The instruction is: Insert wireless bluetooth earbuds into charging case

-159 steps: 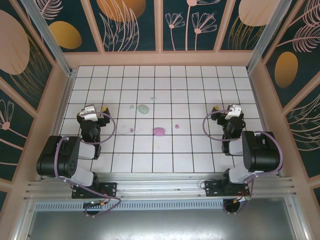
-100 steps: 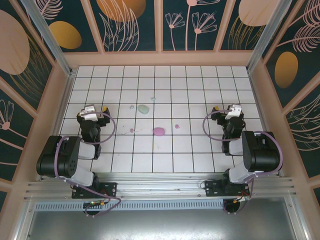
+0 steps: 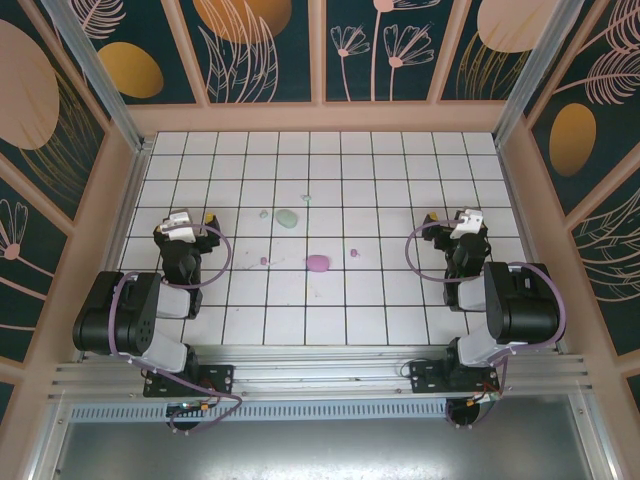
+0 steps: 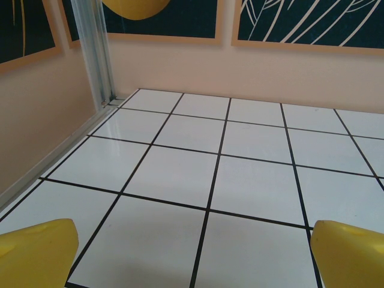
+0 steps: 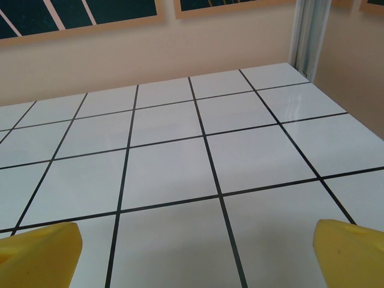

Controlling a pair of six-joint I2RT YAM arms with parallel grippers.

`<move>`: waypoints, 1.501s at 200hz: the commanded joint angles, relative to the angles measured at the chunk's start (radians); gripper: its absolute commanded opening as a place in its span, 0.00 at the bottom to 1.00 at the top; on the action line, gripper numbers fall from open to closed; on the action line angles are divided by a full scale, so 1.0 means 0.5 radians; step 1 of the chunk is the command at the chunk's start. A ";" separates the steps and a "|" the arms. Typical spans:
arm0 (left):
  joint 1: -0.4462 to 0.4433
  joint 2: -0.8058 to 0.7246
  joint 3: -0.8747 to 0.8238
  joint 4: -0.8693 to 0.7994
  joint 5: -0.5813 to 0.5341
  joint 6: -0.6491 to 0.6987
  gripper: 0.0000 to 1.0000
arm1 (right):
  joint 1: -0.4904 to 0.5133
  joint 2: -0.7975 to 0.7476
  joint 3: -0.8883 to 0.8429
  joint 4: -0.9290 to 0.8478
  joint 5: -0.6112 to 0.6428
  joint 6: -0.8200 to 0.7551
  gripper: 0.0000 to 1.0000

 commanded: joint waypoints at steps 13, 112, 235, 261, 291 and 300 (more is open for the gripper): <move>0.015 0.001 0.020 0.066 0.013 0.022 0.98 | 0.013 0.020 -0.006 0.109 -0.037 0.026 0.99; 0.014 0.001 0.022 0.060 0.016 0.022 0.99 | 0.005 0.019 -0.001 0.100 -0.050 0.028 0.99; 0.014 -0.607 0.869 -2.066 -0.257 -0.560 0.99 | 0.116 -0.243 1.074 -1.899 -0.356 0.198 0.93; 0.014 -0.671 0.928 -2.390 0.004 -0.587 0.98 | 0.480 -0.108 1.300 -2.190 -0.391 0.049 0.90; 0.014 -0.880 0.771 -2.525 0.545 -0.707 0.98 | 0.964 0.191 1.440 -2.319 -0.734 -0.132 0.84; 0.010 -0.940 0.717 -2.539 0.700 -0.759 0.93 | 1.055 0.284 1.483 -2.357 -0.831 -0.155 0.80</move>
